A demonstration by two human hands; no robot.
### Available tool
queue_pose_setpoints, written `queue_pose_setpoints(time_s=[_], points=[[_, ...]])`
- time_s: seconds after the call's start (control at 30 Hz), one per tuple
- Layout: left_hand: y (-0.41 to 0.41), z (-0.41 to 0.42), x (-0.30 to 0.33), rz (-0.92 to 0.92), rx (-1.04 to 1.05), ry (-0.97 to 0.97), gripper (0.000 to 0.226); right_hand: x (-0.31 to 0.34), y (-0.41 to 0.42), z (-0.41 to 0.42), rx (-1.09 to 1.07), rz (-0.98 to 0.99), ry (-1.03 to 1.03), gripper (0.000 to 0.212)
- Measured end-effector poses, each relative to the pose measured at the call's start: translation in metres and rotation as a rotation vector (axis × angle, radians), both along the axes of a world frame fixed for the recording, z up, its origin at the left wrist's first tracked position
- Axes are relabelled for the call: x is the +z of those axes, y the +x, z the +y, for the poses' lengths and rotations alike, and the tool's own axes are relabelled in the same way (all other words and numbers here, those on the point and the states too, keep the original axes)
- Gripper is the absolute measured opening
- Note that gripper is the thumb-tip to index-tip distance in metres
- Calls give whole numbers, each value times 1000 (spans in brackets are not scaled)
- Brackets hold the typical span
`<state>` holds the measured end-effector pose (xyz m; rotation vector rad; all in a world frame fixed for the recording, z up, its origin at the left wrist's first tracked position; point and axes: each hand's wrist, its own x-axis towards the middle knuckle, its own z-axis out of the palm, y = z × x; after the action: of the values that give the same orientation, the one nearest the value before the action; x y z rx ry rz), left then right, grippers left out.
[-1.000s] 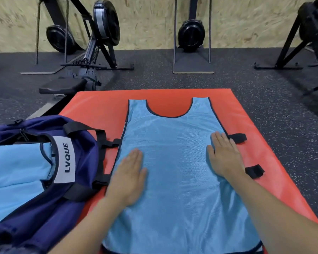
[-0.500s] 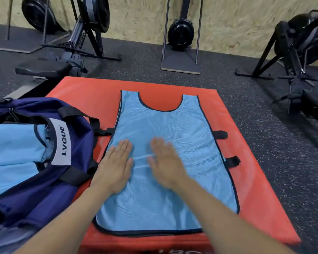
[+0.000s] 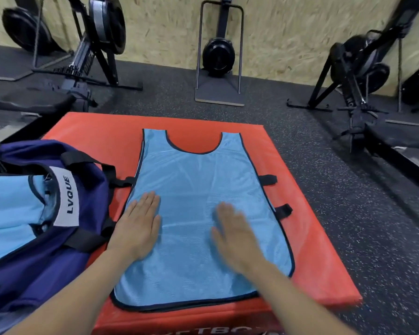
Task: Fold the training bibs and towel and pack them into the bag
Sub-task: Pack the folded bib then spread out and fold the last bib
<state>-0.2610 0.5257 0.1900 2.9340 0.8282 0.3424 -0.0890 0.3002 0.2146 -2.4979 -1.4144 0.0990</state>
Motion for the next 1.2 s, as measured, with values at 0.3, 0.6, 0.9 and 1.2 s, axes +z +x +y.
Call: queue_pose_setpoints(time_s=[0.3,0.6,0.9,1.2], points=[[1,3,-5,-41,-15,-12,77,-11,44,-66,-81,-102,-116,80],[-23,-43,27,-113,-224,-8,64,18,53,-131,121,49,-97,82],[-133,-76,5,23,-334,-89,65,7,43,-185,186,136,-94,94],[-153,-78,11,-204,-184,-197,62,7,47,-192,84,179,105,39]])
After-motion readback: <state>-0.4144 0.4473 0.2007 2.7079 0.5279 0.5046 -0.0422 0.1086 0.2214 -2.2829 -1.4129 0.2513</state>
